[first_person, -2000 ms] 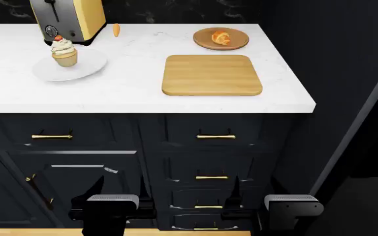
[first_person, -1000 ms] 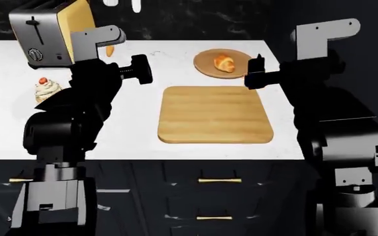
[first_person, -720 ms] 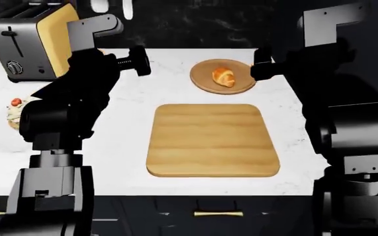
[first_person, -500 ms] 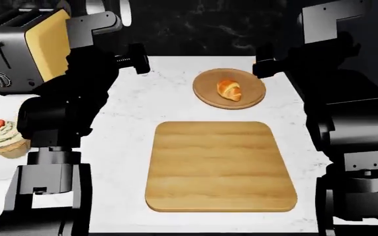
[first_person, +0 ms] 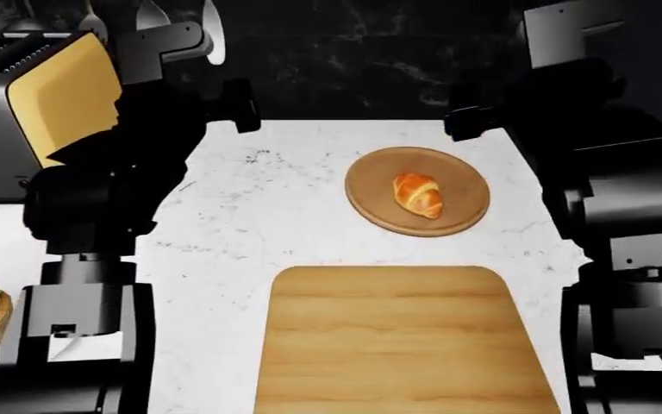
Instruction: From the different types of pastries on the counter, select a croissant and place it on the cutting board. Then retrieve a jar of jam from the cabinet and place it alongside the croissant on the cutting board.
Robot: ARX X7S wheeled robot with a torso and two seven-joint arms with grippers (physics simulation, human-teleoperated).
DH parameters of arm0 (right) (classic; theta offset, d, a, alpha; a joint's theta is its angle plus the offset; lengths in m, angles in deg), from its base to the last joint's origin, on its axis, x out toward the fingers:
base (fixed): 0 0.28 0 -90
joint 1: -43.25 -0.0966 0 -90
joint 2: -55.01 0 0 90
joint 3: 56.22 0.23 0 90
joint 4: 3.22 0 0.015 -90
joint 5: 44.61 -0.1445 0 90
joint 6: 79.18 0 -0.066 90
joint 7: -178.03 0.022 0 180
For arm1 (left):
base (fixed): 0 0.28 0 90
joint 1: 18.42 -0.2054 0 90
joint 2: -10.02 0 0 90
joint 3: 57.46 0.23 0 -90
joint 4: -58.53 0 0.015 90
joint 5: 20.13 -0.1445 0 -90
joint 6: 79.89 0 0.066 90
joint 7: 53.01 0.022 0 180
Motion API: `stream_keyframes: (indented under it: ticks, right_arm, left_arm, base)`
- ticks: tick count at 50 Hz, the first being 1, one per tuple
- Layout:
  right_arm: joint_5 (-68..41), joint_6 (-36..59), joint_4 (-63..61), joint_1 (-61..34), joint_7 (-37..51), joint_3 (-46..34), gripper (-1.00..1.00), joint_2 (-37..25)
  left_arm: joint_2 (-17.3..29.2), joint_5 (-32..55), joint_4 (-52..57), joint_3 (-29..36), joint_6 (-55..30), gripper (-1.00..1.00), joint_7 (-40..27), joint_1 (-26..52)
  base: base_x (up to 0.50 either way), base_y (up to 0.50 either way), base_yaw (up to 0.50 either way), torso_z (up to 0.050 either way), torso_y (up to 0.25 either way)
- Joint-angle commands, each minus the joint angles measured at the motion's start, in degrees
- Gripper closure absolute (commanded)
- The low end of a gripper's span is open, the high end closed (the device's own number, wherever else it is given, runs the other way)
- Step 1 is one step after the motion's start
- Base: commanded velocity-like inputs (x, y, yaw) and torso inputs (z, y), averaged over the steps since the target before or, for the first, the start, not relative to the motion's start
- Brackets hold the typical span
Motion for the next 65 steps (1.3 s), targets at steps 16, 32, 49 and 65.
stream_keyframes:
  ticks: [16,32,49,65]
  right_arm:
    - [-10.28,14.74,12.75,-6.26,-15.18,-2.72,-1.00,0.70]
    - [-11.90,11.97,12.50,-2.67,-17.78,-3.04,-1.00,-1.49]
    - [-10.74,0.26,26.32,-2.12,-19.39,-2.93,-1.00,0.21]
    - [-10.17,-2.19,30.65,-1.39,-21.34,-5.61,-1.00,1.29]
  left_arm:
    - [0.68,0.88,-2.46,1.54,0.46,-1.00,0.97,-0.37]
    - [0.93,1.07,-4.93,2.59,2.03,-1.00,1.47,-0.41]
    - [0.98,0.90,-8.84,3.65,4.46,-1.00,2.06,0.01]
    - [0.89,0.99,-9.51,4.55,5.15,-1.00,1.92,-0.25]
  base:
    - [0.00,0.00,0.00,0.000,0.000]
    - [0.00,0.00,0.00,0.000,0.000]
    - [0.00,0.00,0.00,0.000,0.000]
    - [0.00,0.00,0.00,0.000,0.000]
